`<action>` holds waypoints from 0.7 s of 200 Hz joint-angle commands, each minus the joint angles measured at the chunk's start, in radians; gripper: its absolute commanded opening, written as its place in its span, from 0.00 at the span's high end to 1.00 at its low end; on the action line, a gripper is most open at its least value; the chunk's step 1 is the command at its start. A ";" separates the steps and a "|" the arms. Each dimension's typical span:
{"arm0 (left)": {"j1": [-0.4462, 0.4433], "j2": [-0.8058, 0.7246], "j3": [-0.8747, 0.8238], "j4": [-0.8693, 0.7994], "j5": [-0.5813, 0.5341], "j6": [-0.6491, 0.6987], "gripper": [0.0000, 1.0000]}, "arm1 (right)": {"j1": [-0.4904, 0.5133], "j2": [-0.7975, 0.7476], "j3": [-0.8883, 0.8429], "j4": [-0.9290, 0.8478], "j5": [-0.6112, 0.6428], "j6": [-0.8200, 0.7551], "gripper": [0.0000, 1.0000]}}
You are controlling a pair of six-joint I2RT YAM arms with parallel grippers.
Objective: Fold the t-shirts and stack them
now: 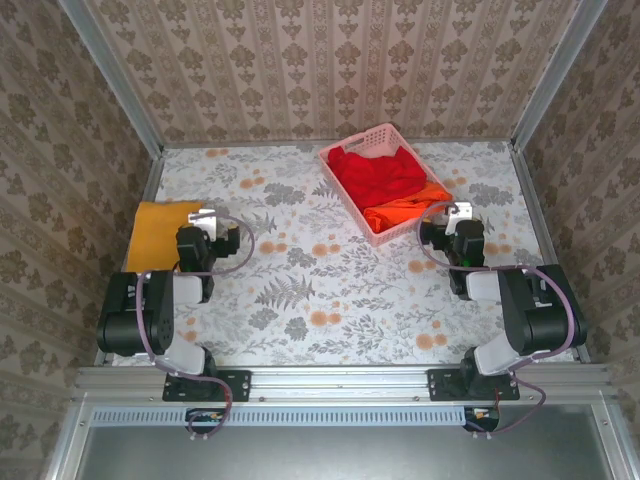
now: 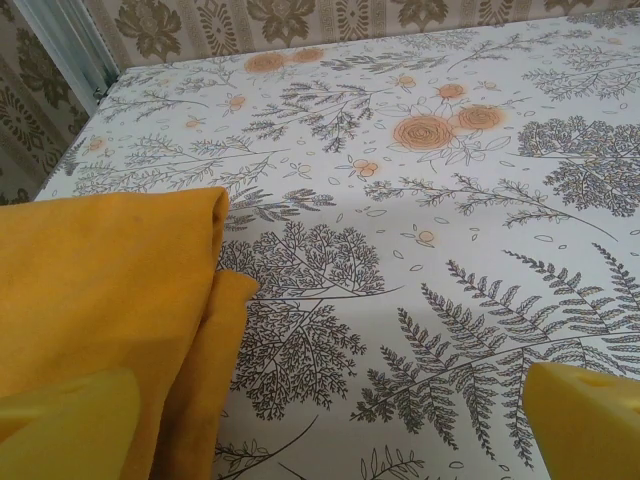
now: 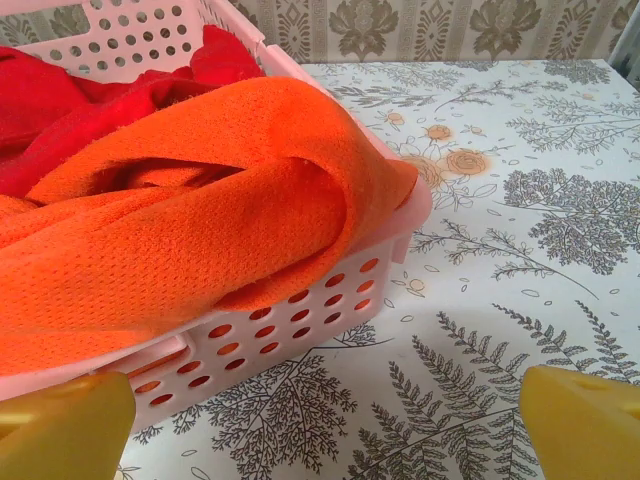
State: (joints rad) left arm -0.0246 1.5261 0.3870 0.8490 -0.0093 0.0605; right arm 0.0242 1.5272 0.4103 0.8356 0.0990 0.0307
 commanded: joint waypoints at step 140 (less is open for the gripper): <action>0.009 0.007 0.023 -0.011 -0.006 -0.012 0.00 | -0.001 0.004 -0.008 0.032 0.005 0.011 0.00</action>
State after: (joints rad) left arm -0.0246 1.5261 0.3870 0.8490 -0.0093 0.0605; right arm 0.0242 1.5272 0.4103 0.8356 0.0986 0.0307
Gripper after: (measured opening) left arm 0.997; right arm 0.999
